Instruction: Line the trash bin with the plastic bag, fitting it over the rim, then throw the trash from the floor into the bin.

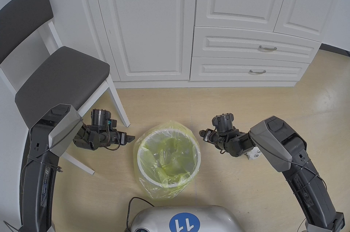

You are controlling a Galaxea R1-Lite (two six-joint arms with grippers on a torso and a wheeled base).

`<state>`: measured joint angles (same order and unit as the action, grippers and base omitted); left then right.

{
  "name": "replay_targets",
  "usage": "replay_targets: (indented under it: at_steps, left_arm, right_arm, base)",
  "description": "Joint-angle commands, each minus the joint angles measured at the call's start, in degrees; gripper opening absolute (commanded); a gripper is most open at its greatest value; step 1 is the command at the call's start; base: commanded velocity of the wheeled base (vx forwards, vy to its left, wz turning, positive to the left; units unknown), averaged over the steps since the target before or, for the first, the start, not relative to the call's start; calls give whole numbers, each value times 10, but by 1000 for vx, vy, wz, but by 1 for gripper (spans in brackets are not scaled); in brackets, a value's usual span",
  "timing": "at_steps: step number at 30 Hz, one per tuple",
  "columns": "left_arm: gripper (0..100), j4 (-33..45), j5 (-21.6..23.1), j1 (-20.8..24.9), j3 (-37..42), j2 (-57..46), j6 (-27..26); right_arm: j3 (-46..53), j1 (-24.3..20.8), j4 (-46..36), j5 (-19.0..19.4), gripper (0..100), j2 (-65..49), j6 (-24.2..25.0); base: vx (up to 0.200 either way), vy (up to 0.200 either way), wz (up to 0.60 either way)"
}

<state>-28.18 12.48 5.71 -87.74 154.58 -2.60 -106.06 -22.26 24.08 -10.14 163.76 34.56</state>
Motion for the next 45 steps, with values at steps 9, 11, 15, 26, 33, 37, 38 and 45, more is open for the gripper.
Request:
replay_targets:
  at_steps: [9, 11, 15, 26, 33, 37, 38, 45]
  left_arm:
    - [100, 198, 167, -90, -154, 47, -334]
    - [100, 203, 184, -90, -121, 35, -338]
    - [100, 198, 189, -86, -87, 15, -345]
    - [100, 167, 216, -37, -73, 28, -338]
    - [100, 165, 210, -5, -74, 22, -317]
    - [100, 153, 198, -7, -82, 29, -297]
    - [100, 146, 194, -9, -82, 30, -297]
    - [100, 129, 192, -24, -73, 26, -286]
  right_arm:
    - [1, 2, 0, -5, 100, -1, 2]
    - [1, 2, -1, -5, 100, -1, 1]
    - [1, 2, 0, -5, 100, -1, 0]
    - [1, 2, -1, -5, 100, -1, 1]
    - [1, 2, -1, -5, 100, -1, 0]
    - [1, 2, -1, -5, 100, -1, 1]
    - [1, 2, -1, -5, 100, -1, 0]
    - [-2, 1, -13, -5, 100, -1, 1]
  base:
    - [0, 0, 0]
    - [0, 0, 0]
    - [0, 0, 0]
    - [0, 0, 0]
    - [0, 0, 0]
    - [0, 0, 0]
    - [0, 0, 0]
    - [0, 0, 0]
